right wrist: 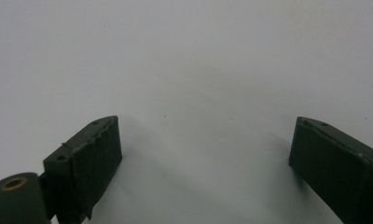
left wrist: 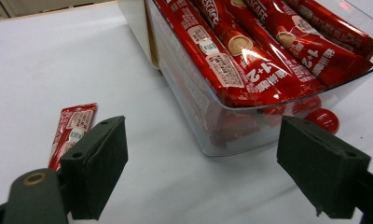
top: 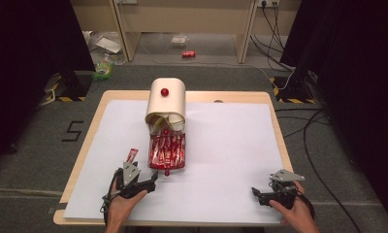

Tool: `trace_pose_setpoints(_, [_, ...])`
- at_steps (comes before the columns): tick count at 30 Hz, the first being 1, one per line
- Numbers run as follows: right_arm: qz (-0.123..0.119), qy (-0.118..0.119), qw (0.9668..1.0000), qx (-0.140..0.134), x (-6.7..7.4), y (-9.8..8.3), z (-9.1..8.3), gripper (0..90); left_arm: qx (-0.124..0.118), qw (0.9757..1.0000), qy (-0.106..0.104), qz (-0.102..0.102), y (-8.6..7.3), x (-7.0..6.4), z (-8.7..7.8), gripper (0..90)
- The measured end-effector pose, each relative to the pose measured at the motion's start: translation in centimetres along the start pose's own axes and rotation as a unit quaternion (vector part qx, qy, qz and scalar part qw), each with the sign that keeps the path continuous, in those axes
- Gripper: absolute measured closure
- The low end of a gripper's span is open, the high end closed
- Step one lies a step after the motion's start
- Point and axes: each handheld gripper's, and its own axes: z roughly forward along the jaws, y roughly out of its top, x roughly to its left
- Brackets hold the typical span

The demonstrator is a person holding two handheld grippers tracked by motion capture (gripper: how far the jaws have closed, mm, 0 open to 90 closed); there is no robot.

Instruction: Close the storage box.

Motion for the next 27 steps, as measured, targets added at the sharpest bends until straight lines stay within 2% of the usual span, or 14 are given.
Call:
trace_pose_setpoints(12, [0.001,0.000,1.0000,0.000,0.0,0.0,0.0,9.6,0.011,0.9999,-0.005,-0.006,0.3,-0.6,0.7,14.7])
trace_pose_setpoints(19, [0.001,0.000,1.0000,0.001,0.0,0.0,0.0,9.6,0.001,0.9996,-0.003,-0.029,0.6,-0.4,1.0,14.8])
trace_pose_setpoints(22, [0.001,0.000,1.0000,0.000,0.0,0.0,0.0,9.6,0.002,0.9995,-0.002,-0.030,0.8,-0.4,1.2,14.8])
trace_pose_setpoints(27, [0.002,0.000,1.0000,0.000,0.0,0.0,0.0,9.6,-0.002,0.9989,0.000,-0.046,1.3,-0.3,1.6,15.0])
